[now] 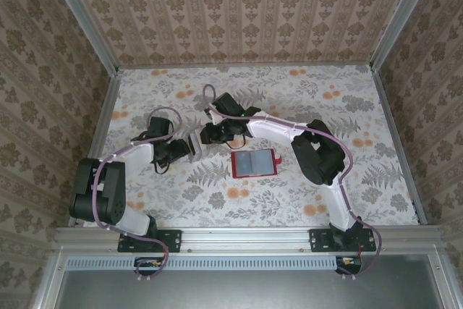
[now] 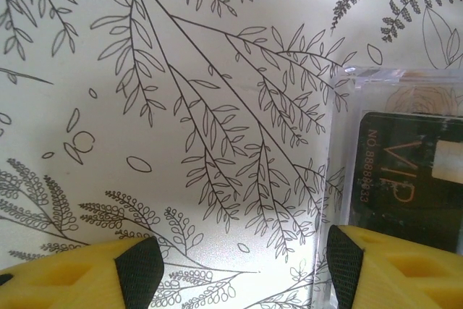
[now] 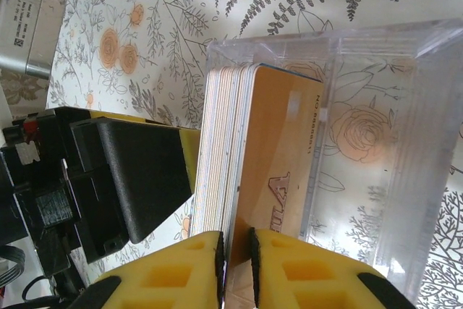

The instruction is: Put the credit cards into the card holder

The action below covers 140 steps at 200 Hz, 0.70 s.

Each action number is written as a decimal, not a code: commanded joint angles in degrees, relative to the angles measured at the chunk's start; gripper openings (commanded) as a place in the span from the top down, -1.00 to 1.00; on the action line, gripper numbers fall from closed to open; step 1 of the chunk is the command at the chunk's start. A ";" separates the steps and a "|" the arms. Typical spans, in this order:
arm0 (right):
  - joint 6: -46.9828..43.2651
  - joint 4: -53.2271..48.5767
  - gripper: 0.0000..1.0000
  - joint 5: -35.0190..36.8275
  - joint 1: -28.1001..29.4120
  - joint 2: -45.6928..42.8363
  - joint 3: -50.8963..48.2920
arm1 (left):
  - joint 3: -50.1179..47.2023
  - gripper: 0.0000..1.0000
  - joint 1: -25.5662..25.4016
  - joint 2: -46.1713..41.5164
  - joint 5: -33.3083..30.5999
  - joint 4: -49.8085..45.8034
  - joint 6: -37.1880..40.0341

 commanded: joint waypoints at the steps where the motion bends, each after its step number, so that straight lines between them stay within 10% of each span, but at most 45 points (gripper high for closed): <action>1: -0.45 1.09 0.60 -0.72 0.18 -3.21 -0.76 | -1.54 -0.35 -1.04 6.20 2.35 11.78 0.52; 140: 0.08 0.37 0.64 0.31 -0.14 -2.61 -0.07 | -1.53 -0.33 -1.22 6.64 4.09 11.98 0.78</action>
